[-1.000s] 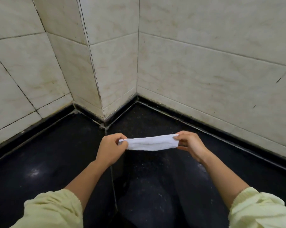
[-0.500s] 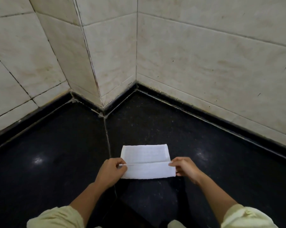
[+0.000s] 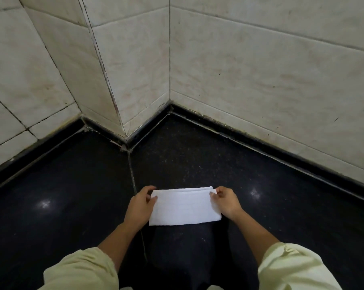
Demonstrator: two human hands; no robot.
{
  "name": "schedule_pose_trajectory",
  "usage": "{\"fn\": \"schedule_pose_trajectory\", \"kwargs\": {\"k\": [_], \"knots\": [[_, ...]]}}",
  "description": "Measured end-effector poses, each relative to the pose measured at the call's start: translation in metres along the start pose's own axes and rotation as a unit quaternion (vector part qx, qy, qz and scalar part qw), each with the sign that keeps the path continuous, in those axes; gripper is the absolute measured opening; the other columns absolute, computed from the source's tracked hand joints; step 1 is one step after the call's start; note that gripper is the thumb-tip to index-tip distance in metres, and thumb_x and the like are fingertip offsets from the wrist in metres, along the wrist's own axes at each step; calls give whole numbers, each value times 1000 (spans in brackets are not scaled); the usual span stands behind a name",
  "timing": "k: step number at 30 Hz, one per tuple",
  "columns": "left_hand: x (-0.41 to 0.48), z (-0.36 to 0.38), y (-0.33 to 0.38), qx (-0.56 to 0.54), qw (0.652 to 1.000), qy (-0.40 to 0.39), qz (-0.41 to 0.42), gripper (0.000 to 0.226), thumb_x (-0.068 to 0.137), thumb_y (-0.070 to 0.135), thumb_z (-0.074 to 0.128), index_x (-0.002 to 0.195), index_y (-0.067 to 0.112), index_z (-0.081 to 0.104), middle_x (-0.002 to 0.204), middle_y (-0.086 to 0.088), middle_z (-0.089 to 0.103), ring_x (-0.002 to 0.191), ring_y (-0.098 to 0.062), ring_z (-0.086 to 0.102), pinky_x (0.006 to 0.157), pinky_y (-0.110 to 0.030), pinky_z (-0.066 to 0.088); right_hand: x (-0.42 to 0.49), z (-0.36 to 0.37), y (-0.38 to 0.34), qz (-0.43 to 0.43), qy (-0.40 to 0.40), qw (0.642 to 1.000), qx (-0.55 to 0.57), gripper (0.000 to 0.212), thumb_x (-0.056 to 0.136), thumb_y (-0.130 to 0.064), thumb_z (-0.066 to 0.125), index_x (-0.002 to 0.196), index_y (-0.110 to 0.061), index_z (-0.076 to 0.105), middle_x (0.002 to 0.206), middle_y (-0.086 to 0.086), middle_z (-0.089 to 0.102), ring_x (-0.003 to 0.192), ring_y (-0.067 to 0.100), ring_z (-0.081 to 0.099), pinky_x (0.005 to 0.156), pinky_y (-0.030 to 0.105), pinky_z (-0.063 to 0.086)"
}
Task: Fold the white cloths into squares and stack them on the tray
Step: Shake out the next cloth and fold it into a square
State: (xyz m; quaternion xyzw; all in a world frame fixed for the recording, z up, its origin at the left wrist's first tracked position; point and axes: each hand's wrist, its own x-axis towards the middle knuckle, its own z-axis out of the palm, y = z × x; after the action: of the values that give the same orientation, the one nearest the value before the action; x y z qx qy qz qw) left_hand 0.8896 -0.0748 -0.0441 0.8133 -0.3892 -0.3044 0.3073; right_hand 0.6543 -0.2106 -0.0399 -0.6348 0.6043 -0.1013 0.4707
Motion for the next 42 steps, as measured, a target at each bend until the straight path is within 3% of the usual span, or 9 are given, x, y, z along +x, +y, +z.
{"fn": "schedule_pose_trajectory", "kwargs": {"k": [5,10,16,22,25,30,35,39,42], "knots": [[14,3,-4,19,1000,3,-6,35,95,21,55,131,22,50,84,5,63,82,-10,61,78,-30,51,14,6,-1,15,15,998,-58,28,95,-26,56,94,1,63,85,12,67,81,24,63,71,34,48],[23,7,-6,43,999,-1,-15,34,96,24,53,129,23,49,83,4,62,80,-11,60,75,-32,52,23,11,-2,22,32,994,-99,28,97,-28,54,80,-7,54,69,1,54,64,12,51,58,29,40],[28,9,-10,67,998,9,-16,32,96,26,53,128,24,48,83,4,61,77,-10,59,73,-33,53,24,17,-3,8,35,984,-172,26,100,-36,47,90,-11,51,87,5,60,86,25,61,77,40,52],[16,15,-17,90,995,52,7,45,94,34,56,135,21,42,121,-3,48,101,-15,52,81,-34,51,10,8,1,-84,99,966,-223,23,99,-38,47,104,-16,48,104,-3,50,95,17,54,75,34,49],[0,23,-24,82,993,68,45,53,89,41,62,134,21,43,126,0,42,115,-14,42,86,-30,49,-4,5,11,-142,98,963,-209,16,98,-35,49,97,-19,52,97,-6,48,81,11,52,66,29,47],[-22,33,-36,84,993,54,62,62,83,48,67,134,20,44,126,1,37,116,-13,33,93,-27,44,-30,9,38,-213,42,938,-269,19,97,-34,51,90,-17,56,89,-7,45,71,8,45,59,23,42],[-25,28,-45,61,997,22,49,62,83,46,69,134,24,44,128,0,39,118,-14,35,98,-33,43,-37,11,46,-141,38,957,-249,24,98,-39,48,90,-19,58,89,-6,48,73,8,49,64,26,47],[-25,23,-45,26,999,3,35,58,82,41,71,132,27,45,122,1,42,113,-14,40,98,-35,44,-36,15,39,-64,65,981,-174,26,93,-40,58,81,-17,58,90,-4,52,72,9,54,63,25,48],[-27,21,-47,14,999,-7,32,57,82,37,72,131,29,45,116,2,44,108,-13,40,96,-34,44,-33,17,39,-5,81,986,-146,25,88,-38,66,91,-16,54,97,-3,54,80,12,56,69,29,51]]}}
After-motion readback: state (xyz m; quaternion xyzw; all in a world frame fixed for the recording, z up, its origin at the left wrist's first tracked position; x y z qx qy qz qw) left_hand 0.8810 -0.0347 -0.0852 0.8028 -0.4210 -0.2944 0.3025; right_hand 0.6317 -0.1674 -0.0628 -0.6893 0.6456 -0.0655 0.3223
